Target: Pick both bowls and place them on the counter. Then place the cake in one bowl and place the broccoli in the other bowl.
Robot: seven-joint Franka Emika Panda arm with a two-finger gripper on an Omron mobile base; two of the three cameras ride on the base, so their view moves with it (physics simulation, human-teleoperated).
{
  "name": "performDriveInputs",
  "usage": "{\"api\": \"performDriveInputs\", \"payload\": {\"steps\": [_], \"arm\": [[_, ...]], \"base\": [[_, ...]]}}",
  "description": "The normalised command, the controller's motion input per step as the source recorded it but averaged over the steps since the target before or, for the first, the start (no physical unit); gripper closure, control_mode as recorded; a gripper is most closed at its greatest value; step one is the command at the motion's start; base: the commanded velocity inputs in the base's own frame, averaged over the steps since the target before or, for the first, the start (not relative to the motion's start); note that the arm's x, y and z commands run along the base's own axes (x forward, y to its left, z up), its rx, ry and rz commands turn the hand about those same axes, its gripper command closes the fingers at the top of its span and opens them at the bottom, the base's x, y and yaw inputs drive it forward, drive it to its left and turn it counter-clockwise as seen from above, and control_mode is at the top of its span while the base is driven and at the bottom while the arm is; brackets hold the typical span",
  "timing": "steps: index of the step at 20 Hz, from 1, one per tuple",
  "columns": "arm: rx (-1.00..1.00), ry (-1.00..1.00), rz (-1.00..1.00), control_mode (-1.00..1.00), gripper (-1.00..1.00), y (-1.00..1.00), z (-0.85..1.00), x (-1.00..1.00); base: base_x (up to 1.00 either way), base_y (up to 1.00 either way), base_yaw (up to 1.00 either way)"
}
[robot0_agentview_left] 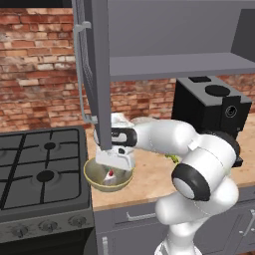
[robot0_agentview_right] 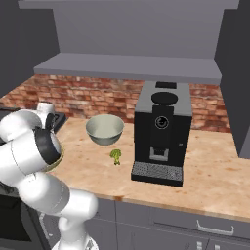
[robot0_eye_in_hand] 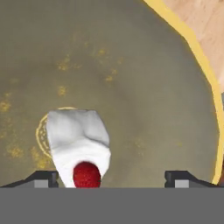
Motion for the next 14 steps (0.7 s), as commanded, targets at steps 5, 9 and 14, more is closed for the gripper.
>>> {"api": "performDriveInputs", "payload": {"steps": [5,9,14], "arm": [[0.02,-0.06,-0.08,-1.0,-1.0,-0.4,0.67,-0.11],[0.03,-0.11,-0.13,-1.0,-1.0,-0.45,0.72,-0.15],[0.05,-0.06,-0.26,-1.0,-1.0,-0.57,0.49,-0.2]], "base": [[0.0,0.0,0.0],[0.0,0.0,0.0],[0.0,0.0,0.0]]}}
